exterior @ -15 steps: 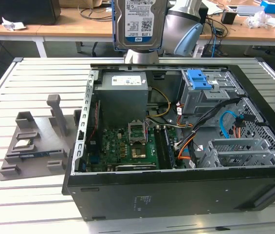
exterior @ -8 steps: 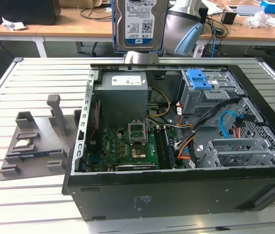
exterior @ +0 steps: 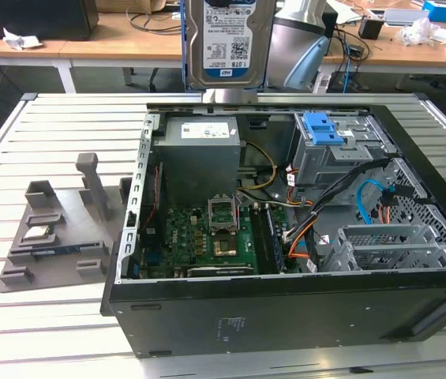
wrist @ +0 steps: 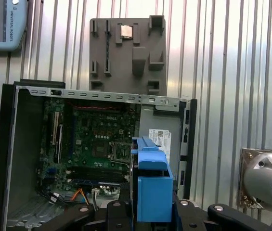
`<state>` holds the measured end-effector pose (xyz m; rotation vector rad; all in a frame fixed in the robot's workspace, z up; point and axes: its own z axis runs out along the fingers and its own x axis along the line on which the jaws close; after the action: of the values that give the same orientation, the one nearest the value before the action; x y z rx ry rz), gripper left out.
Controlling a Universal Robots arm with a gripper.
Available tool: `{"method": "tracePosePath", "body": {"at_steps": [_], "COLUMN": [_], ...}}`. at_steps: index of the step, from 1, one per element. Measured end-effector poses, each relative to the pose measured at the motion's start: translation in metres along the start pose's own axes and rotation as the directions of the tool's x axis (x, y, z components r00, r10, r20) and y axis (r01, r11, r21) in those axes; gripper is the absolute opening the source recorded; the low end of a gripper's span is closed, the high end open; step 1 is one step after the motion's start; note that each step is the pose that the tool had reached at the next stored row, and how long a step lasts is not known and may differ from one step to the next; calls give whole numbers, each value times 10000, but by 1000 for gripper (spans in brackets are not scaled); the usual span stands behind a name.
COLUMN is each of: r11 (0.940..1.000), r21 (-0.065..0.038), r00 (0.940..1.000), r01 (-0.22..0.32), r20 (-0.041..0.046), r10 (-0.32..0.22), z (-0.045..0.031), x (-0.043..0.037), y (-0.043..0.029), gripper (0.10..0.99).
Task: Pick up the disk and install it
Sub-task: 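Pick up the disk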
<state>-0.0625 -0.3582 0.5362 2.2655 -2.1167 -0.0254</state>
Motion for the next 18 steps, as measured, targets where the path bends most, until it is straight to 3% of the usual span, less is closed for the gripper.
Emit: {"method": "tracePosePath", "body": {"at_steps": [18], "r11": [10000], "r21": [0], "r00": [10000], "r01": [0], "r20": [0], "r10": [0], "z": [21], "x": [199], "y": [13], "gripper": [369]}}
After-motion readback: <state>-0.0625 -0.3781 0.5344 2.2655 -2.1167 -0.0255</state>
